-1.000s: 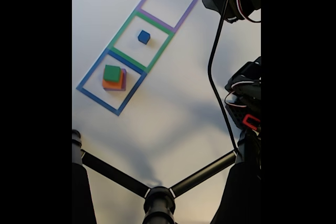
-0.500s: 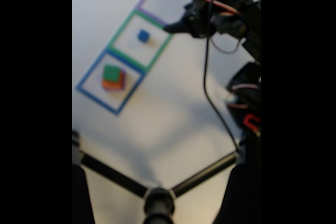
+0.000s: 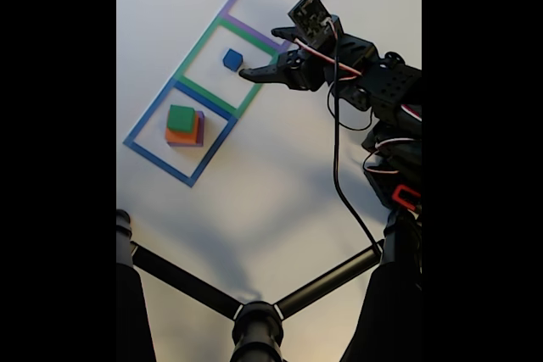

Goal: Tower of hanoi

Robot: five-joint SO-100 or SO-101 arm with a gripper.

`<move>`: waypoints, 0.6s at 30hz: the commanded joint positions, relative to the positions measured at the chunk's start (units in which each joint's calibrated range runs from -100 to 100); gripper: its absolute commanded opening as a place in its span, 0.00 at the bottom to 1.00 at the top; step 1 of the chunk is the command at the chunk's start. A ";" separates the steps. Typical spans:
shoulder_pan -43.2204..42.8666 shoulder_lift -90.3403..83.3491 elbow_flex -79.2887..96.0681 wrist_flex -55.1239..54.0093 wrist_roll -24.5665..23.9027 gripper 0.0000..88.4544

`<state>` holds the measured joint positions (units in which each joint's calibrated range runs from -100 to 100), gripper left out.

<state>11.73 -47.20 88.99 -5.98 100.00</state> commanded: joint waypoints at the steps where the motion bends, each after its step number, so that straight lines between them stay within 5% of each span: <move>1: -1.40 9.62 0.28 -13.40 0.00 0.39; 9: -4.15 35.27 -3.35 -38.58 0.00 0.40; 18: -6.28 52.97 -9.98 -51.04 0.00 0.41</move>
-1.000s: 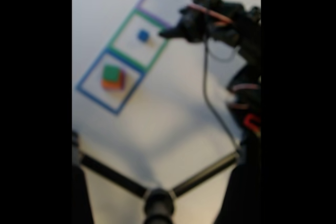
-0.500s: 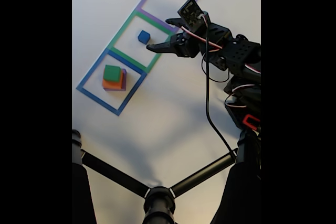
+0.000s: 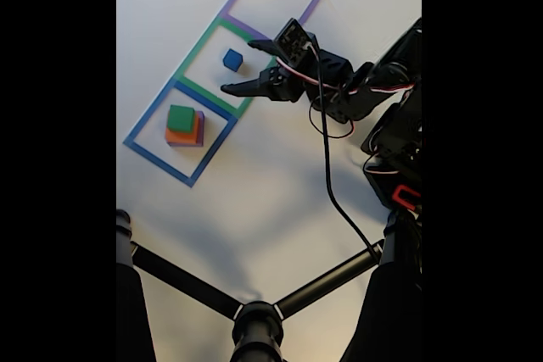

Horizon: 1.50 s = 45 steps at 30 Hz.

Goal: Tower of hanoi

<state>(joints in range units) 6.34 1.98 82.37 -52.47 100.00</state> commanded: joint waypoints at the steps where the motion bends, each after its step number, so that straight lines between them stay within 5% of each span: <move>1: -0.89 4.84 -4.09 -4.95 0.00 0.41; 29: -1.96 18.78 -12.09 -10.30 0.00 0.36; 45: -2.72 20.22 -13.00 -10.46 0.00 0.16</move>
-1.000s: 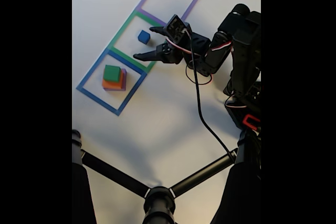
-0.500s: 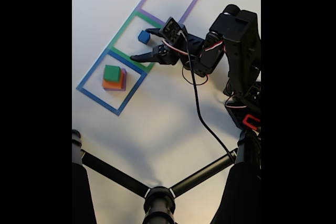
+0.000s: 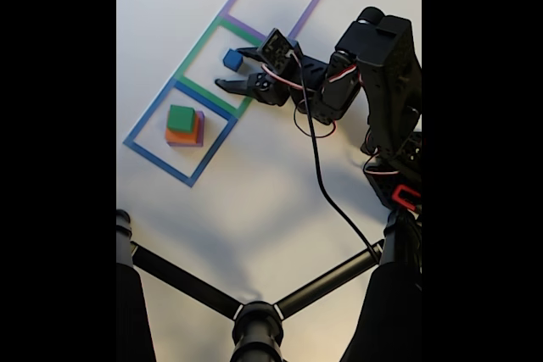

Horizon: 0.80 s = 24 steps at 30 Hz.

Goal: Tower of hanoi

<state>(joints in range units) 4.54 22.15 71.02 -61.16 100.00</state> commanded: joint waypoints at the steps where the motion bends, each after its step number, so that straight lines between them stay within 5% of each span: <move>1: -1.00 0.12 -1.74 -1.77 0.00 0.15; 10: -1.30 0.36 -2.19 -1.77 0.00 0.00; 17: -2.29 -2.20 -1.01 -0.88 0.00 0.00; 24: -4.89 -20.39 1.81 14.42 0.00 0.00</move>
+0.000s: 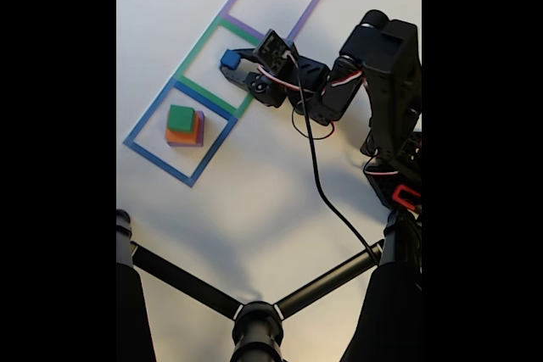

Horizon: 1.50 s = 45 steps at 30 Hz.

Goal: Tower of hanoi

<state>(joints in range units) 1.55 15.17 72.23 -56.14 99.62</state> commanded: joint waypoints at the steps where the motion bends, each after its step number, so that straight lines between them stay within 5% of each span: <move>1: -2.27 -17.50 0.42 14.09 0.38 0.00; 10: -4.86 -49.47 -11.57 67.03 0.38 0.00; 18: -8.22 -55.00 -43.29 115.67 0.38 0.00; 26: -13.94 -54.36 -65.82 141.90 0.38 0.00; 36: -21.49 -55.72 -69.46 148.61 0.38 0.00; 40: -22.63 -57.16 -60.64 139.63 0.38 0.00; 45: -22.55 -59.33 -41.47 115.75 0.38 0.00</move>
<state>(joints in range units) -20.42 -41.32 19.35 77.67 100.00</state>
